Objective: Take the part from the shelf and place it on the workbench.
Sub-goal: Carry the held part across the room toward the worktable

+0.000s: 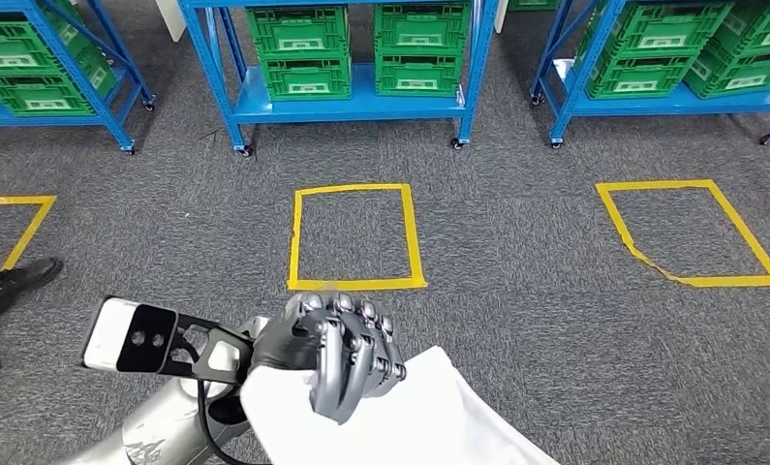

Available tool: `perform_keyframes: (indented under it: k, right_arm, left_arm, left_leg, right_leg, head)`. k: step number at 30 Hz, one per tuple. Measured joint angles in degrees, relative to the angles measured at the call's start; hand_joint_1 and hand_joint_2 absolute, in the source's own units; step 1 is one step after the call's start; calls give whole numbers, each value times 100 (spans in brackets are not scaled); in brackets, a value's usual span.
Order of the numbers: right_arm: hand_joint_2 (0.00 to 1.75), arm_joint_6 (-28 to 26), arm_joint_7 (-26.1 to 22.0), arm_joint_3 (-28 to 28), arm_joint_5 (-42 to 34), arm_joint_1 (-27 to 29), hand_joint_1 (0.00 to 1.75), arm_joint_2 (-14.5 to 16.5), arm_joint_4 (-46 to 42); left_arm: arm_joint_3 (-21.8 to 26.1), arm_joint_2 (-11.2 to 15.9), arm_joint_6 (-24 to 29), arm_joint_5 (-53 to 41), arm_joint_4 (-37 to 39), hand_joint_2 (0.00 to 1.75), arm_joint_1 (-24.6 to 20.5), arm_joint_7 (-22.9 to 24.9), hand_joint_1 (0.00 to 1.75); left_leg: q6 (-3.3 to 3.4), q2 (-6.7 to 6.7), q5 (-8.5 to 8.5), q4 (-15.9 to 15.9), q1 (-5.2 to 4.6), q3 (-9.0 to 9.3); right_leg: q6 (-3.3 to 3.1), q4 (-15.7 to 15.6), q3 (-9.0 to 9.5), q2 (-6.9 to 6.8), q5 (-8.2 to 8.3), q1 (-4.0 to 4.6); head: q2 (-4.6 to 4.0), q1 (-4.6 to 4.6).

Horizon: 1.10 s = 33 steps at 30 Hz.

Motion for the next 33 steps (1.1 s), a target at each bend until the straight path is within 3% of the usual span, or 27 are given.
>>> perform_keyframes:
  k: [2, 3, 4, 5, 7, 8, 9, 10, 11, 12, 13, 15, 17, 19, 20, 22, 23, 24, 25, 26, 27, 29, 31, 33]
  right_arm:
    - [0, 15, 136, -1, -47, 10, 0, -9, 2]
    - [0, 25, 232, -2, -67, 21, 0, -17, 5]
    - [0, 36, 323, -1, -80, 36, 0, -28, 9]
    - [0, 46, 388, -1, -82, 49, 0, -43, 14]
    - [0, 78, 431, 5, -37, 69, 0, -84, 22]
    - [0, 92, 403, 16, 1, 75, 0, -108, 26]
    - [0, 104, 351, 30, 36, 82, 0, -135, 28]
    - [0, 107, 277, 46, 59, 87, 0, -159, 30]
    - [0, 109, 189, 64, 72, 92, 0, -179, 31]
    - [0, 123, 114, 81, 77, 95, 0, -198, 30]
    - [0, 148, 54, 97, 79, 94, 0, -215, 30]
    - [0, 214, -32, 124, 78, 93, 0, -242, 30]
    - [0, 268, -81, 146, 92, 106, 0, -255, 29]
    - [0, 297, -129, 192, 174, 126, 0, -270, 28]
    - [0, 303, -160, 231, 244, 134, 0, -279, 28]
    - [0, 314, -222, 336, 415, 140, 0, -298, 21]
    - [0, 321, -247, 398, 507, 144, 0, -305, 15]
    - [0, 327, -265, 461, 591, 150, 0, -312, 7]
    - [0, 334, -279, 523, 666, 157, 0, -319, 1]
    - [0, 343, -291, 584, 723, 164, 0, -327, -7]
    - [0, 351, -302, 638, 755, 169, 0, -334, -16]
    - [0, 360, -324, 722, 766, 172, 0, -330, -43]
    - [0, 355, -334, 765, 743, 169, 0, -329, -64]
    - [0, 348, -337, 786, 725, 159, 0, -343, -74]
  left_arm:
    - [1, 8, -5, 5, 2, 175, -21, -57, 175]
    - [-1, 10, -9, 3, 2, 175, -25, -80, 175]
    - [-2, 8, -12, -2, 2, 175, -27, -97, 175]
    - [-4, 4, -12, -7, 2, 175, -29, -109, 175]
    - [-5, 1, -4, -20, -1, 175, -22, -124, 175]
    - [-5, 3, 4, -32, -1, 175, -13, -130, 175]
    - [-3, 5, 14, -50, -2, 175, -3, -138, 175]
    - [1, 7, 31, -71, -5, 175, 11, -145, 175]
    - [9, 9, 50, -92, -13, 175, 27, -152, 175]
    - [24, 10, 73, -113, -28, 175, 43, -155, 175]
    - [44, 11, 94, -132, -51, 175, 57, -154, 175]
    - [88, 14, 122, -184, -95, 175, 78, -141, 175]
    - [123, 18, 125, -225, -113, 175, 102, -128, 175]
    - [146, 27, 118, -245, -118, 175, 126, -123, 175]
    - [152, 34, 110, -255, -122, 175, 134, -120, 175]
    - [151, 48, 79, -268, -134, 175, 148, -108, 175]
    - [144, 54, 53, -268, -139, 175, 159, -102, 175]
    - [132, 59, 28, -267, -142, 175, 171, -89, 175]
    - [116, 63, 11, -264, -144, 175, 181, -66, 175]
    - [99, 63, 1, -259, -145, 175, 185, -36, 175]
    - [82, 63, 4, -252, -148, 175, 184, -3, 175]
    - [49, 56, 40, -247, -160, 175, 169, 51, 175]
    - [29, 52, 104, -258, -169, 175, 154, 85, 175]
    - [22, 47, 136, -226, -170, 175, 150, 98, 175]
  left_leg:
    - [69, 13, 34, -168, -18, -6]
    - [116, 26, 117, -190, -18, -65]
    - [166, 38, 213, -213, -12, -143]
    - [203, 47, 313, -231, -5, -230]
    - [239, 49, 493, -218, -31, -438]
    - [238, 53, 580, -202, -41, -549]
    - [233, 58, 659, -179, -48, -663]
    - [224, 62, 727, -146, -49, -786]
    - [208, 66, 783, -104, -48, -909]
    - [184, 66, 829, -49, -48, -1019]
    - [157, 67, 863, 15, -53, -1120]
    - [93, 70, 933, 110, -70, -1238]
    - [31, 70, 1012, 125, -62, -1275]
    - [-36, 53, 903, 222, -31, -1327]
    - [-72, 42, 708, 413, -15, -1393]
    - [-141, 32, 179, 1108, 12, -1613]
    - [-161, 31, -2, 1482, 22, -1717]
    - [-165, 32, -70, 1715, 27, -1751]
    - [-155, 33, -36, 1749, 26, -1689]
    - [-124, 45, 87, 1535, 20, -1499]
    - [-72, 81, 237, 1159, 6, -1230]
    - [80, 284, 398, 382, -68, -727]
    - [185, 404, 400, 80, -150, -579]
    - [226, 312, 479, -26, -153, -580]
  right_leg:
    - [76, -45, -27, -5, 127, -13]
    - [87, -31, -57, -3, 102, -18]
    - [64, 80, -114, 0, -42, -18]
    - [19, 324, -201, 3, -299, -19]
    - [-41, 1098, -398, 9, -875, -18]
    - [-14, 1475, -453, 10, -1009, -19]
    - [45, 1719, -443, 10, -1004, -21]
    - [117, 1779, -340, 10, -895, -24]
    - [180, 1629, -136, 10, -757, -30]
    - [210, 1285, 165, 9, -696, -40]
    - [198, 804, 531, 11, -757, -32]
    - [94, 99, 985, 20, -996, -5]
    - [-22, -41, 1013, 21, -1049, 13]
    - [-127, -44, 967, -18, -973, -6]
    - [-171, -46, 935, -46, -929, -18]
    - [-216, -40, 854, -101, -852, -2]
    - [-217, -34, 816, -130, -818, 9]
    - [-214, -27, 782, -162, -790, 22]
    - [-210, -20, 758, -199, -770, 36]
    - [-205, -14, 746, -242, -757, 54]
    - [-201, -12, 741, -284, -750, 76]
    - [-178, -12, 740, -383, -736, 110]
    - [-140, -18, 733, -498, -715, 109]
    - [-102, -29, 733, -580, -711, 104]
  head:
    - [0, 3]
    - [0, 2]
    - [0, 12]
    - [0, 22]
    - [0, 37]
    - [0, 38]
    - [0, 39]
    - [0, 39]
    - [0, 39]
    - [0, 40]
    - [0, 42]
    - [0, 32]
    - [0, 17]
    - [0, 9]
    - [0, 3]
    - [0, -8]
    - [0, -8]
    - [0, -9]
    - [0, -9]
    - [0, -11]
    - [0, -11]
    - [0, 3]
    - [0, 0]
    - [0, -14]
